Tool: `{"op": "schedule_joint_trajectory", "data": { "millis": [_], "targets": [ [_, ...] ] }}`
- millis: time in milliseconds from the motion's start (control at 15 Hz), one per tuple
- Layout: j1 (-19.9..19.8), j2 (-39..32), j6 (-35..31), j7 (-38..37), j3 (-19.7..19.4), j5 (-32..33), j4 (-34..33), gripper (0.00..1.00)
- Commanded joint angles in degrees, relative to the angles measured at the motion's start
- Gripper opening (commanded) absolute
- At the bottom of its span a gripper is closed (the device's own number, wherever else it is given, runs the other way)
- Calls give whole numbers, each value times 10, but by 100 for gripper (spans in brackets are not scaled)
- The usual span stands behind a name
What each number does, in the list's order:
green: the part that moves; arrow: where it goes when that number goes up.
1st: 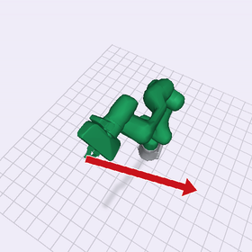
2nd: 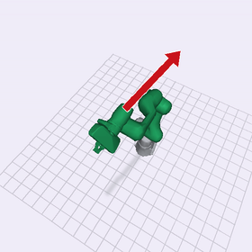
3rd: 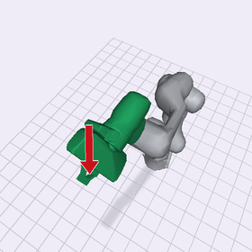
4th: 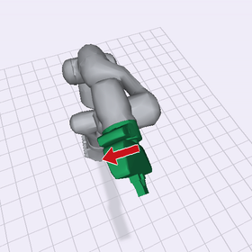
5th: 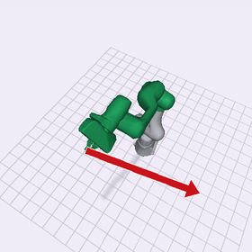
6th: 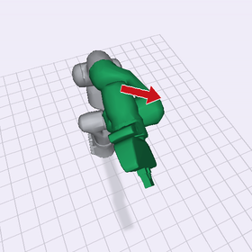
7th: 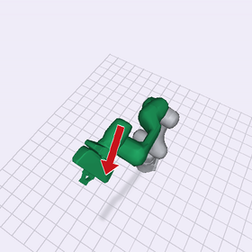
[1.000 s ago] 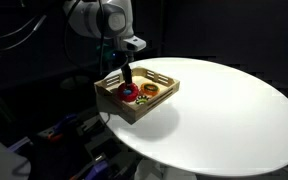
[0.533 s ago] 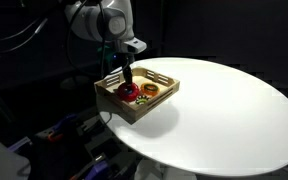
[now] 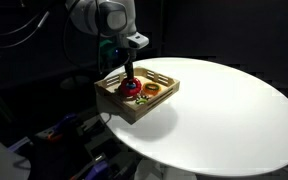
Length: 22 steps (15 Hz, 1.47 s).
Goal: Remove the red ring from the wooden tray and put it on the table
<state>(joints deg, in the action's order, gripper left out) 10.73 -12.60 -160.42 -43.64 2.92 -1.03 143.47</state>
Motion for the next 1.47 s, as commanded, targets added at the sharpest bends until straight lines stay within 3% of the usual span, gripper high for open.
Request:
{"op": "schedule_joint_trajectory", "data": {
  "millis": [0,600,1400],
  "targets": [
    [-9,36,29,26,0,-32,-3,9],
    [-56,81,73,-3,-42,-6,-31,9],
    [-104,29,58,-144,-137,147,-57,9]
  ]
}}
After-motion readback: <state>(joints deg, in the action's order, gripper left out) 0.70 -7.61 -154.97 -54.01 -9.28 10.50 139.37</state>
